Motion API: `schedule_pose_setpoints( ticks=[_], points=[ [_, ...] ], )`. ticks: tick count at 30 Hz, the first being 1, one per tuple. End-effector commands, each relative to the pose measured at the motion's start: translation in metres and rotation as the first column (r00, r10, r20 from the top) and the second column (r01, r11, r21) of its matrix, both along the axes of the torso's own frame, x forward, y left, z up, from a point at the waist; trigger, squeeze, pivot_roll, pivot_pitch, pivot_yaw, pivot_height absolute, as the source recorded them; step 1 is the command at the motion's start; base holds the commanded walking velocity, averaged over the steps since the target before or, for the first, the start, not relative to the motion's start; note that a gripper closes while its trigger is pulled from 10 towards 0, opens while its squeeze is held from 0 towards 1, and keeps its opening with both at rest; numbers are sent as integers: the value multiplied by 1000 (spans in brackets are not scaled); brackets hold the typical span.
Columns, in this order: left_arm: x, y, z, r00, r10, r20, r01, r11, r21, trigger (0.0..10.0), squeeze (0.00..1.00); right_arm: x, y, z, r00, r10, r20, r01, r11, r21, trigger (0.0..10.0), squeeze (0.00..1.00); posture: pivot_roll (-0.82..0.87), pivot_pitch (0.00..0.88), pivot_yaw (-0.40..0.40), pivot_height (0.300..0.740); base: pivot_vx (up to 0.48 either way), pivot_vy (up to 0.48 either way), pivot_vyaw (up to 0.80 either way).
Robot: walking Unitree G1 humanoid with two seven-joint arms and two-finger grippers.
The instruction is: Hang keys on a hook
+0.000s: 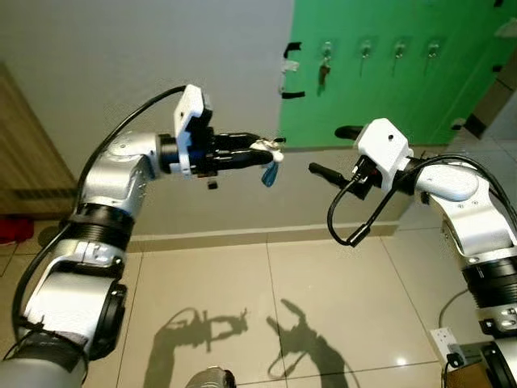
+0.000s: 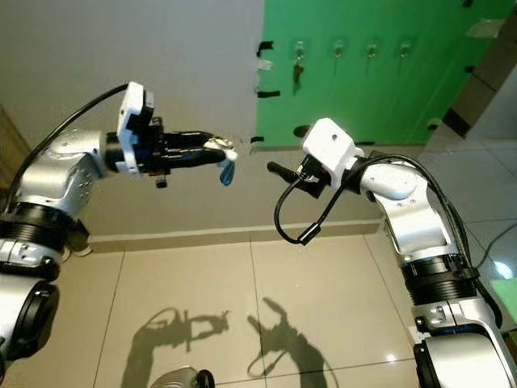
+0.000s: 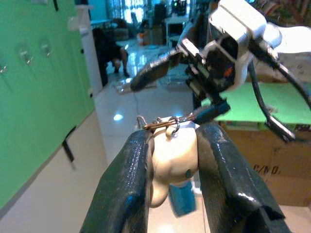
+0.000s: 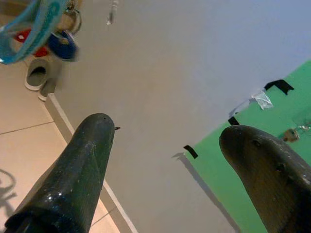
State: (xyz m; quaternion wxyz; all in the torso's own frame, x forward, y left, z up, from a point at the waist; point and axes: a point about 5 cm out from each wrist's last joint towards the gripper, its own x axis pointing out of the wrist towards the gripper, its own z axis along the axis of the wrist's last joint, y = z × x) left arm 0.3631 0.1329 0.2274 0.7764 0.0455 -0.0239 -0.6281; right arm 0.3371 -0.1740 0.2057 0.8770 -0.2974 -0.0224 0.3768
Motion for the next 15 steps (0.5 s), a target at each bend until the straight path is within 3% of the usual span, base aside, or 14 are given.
schedule_pose_setpoints(
  ticks=[1, 7, 15],
  points=[
    [2, -9, 5, 1000, -27, 15, 27, 1000, 8, 10000, 0, -2, -8, 7, 999, -34, 26, 34, 999, 7, 10000, 0, -19, 0, 24, 740, 0, 0, 0],
    [6, -30, 3, 996, -88, -12, 88, 996, -9, 10000, 0, -3, -13, 12, 998, -33, 51, 34, 999, -18, 10000, 0, -73, 0, 58, 740, 0, 0, 0],
    [7, -40, 2, 990, -142, -23, 142, 990, 5, 10000, 0, -2, -9, 24, 996, 2, 92, 1, 999, -32, 10000, 0, -86, 0, 70, 740, 0, 0, 0]
  ],
)
